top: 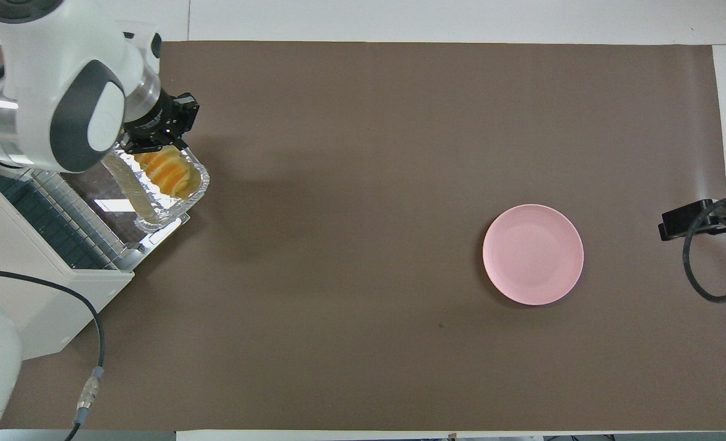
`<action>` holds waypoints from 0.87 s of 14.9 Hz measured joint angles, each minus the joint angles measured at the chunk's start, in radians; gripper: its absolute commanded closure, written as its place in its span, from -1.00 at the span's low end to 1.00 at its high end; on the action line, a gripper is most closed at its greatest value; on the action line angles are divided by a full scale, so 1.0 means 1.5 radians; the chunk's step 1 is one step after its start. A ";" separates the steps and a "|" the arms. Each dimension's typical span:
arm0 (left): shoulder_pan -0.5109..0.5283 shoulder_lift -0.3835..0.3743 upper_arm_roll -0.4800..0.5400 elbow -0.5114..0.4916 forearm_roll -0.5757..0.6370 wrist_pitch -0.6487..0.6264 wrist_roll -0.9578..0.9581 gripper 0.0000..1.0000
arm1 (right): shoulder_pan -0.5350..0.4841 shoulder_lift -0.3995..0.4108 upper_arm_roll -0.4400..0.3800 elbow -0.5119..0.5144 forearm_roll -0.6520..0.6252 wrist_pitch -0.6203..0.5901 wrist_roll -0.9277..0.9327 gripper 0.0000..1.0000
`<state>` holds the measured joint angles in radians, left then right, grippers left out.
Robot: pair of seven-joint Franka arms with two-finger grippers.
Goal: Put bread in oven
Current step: 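Carry the foil tray with the left gripper into the open oven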
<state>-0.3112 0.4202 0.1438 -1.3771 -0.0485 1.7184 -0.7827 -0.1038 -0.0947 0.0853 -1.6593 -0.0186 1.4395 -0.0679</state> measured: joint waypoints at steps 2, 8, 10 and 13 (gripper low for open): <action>0.036 -0.002 0.004 -0.009 0.004 -0.005 0.023 1.00 | 0.000 0.000 0.000 0.000 0.000 0.000 0.000 -1.00; 0.081 -0.021 0.009 -0.068 0.044 -0.005 0.066 1.00 | 0.000 0.000 0.000 0.000 0.000 0.000 0.000 -1.00; 0.109 -0.033 0.010 -0.093 0.044 -0.005 0.080 1.00 | 0.000 0.000 0.000 0.000 0.000 0.000 0.000 -1.00; 0.129 -0.052 0.010 -0.133 0.046 -0.005 0.081 1.00 | 0.000 0.000 0.000 0.000 0.000 0.000 0.000 -1.00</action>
<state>-0.1180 0.3421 0.1594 -1.5761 0.0201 1.7106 -0.6604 -0.1038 -0.0947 0.0853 -1.6593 -0.0186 1.4395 -0.0679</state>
